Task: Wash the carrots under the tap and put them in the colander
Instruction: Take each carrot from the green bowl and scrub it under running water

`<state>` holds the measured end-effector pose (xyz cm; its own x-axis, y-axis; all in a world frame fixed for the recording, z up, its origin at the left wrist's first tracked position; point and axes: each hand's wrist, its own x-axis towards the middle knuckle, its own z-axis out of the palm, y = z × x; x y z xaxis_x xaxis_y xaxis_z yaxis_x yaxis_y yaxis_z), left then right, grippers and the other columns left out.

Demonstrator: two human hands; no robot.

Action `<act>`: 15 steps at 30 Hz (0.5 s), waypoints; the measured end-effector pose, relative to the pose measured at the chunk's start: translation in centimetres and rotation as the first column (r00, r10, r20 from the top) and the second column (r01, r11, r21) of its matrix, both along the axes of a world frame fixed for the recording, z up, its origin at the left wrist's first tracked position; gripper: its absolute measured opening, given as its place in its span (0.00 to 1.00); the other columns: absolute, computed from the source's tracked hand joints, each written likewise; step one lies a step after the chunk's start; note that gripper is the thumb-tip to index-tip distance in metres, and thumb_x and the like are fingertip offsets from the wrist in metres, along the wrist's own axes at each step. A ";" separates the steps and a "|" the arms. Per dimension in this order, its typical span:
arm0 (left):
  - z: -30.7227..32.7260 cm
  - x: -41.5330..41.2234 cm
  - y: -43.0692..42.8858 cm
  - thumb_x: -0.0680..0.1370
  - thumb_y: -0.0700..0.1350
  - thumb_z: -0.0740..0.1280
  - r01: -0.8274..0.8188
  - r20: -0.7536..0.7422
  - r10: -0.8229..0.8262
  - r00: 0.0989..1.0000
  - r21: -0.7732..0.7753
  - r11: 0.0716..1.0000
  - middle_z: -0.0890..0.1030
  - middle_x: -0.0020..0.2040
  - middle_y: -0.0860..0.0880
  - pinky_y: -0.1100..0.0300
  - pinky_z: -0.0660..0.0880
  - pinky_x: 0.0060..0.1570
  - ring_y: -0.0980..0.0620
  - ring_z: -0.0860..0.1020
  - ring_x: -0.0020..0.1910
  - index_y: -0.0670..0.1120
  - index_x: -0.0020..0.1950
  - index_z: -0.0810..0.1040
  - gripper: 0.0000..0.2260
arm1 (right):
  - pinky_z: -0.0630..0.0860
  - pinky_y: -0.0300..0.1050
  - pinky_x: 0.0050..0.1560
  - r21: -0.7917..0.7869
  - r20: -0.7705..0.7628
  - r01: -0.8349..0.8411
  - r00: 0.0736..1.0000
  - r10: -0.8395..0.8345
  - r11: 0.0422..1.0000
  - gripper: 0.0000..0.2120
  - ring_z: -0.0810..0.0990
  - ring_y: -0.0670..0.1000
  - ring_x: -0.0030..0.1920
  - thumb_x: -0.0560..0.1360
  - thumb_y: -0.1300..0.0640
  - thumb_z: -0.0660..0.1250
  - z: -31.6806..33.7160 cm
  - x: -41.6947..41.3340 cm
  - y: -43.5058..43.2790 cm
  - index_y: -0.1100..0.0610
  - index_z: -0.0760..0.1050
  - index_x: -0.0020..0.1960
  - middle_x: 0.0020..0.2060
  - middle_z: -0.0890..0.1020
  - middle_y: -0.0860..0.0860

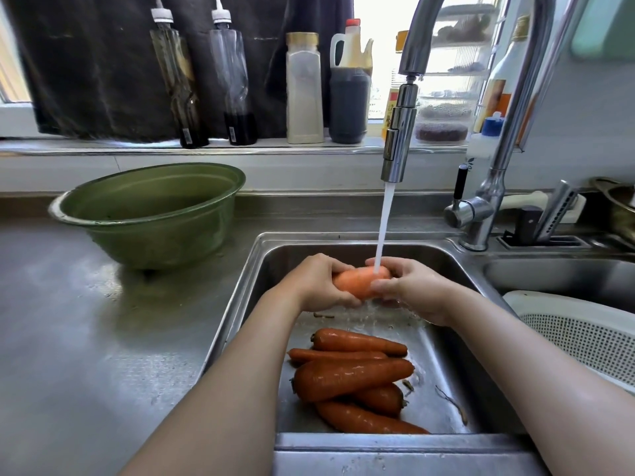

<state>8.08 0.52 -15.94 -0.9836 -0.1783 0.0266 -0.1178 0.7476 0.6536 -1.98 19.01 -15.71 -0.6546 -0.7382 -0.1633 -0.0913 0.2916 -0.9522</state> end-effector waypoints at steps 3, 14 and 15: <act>0.1 0.0 0.0 0.69 0.52 0.81 -0.001 -0.017 0.002 1.000 0.030 1.000 0.83 0.57 0.55 0.52 0.81 0.57 0.54 0.81 0.53 0.54 0.68 0.81 0.27 | 0.84 0.48 0.49 -0.040 -0.024 0.108 0.994 -0.109 0.993 0.23 0.85 0.56 0.54 0.75 0.56 0.77 -0.4 0.1 -0.5 0.51 0.77 0.68 0.59 0.81 0.56; 0.1 0.0 0.3 0.69 0.52 0.82 -0.002 -0.001 0.002 1.000 -0.004 1.000 0.83 0.60 0.54 0.52 0.80 0.60 0.53 0.81 0.56 0.54 0.69 0.80 0.29 | 0.83 0.49 0.53 0.030 -0.083 0.119 0.990 -0.116 0.992 0.20 0.83 0.55 0.56 0.76 0.51 0.76 -0.6 -0.2 -1.1 0.52 0.79 0.67 0.52 0.82 0.52; 0.1 0.1 0.2 0.69 0.52 0.82 -0.005 0.006 0.005 1.000 -0.004 1.000 0.83 0.60 0.53 0.52 0.80 0.60 0.53 0.81 0.56 0.53 0.69 0.80 0.29 | 0.84 0.49 0.54 0.034 -0.059 0.066 0.996 -0.063 0.997 0.21 0.83 0.55 0.56 0.76 0.54 0.76 -0.6 -0.2 -0.7 0.51 0.78 0.68 0.54 0.81 0.54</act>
<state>8.19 0.73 -15.82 -0.9829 -0.1828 0.0217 -0.1251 0.7493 0.6503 -2.15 18.26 -16.27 -0.7098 -0.6885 -0.1489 -0.1261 0.3322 -0.9348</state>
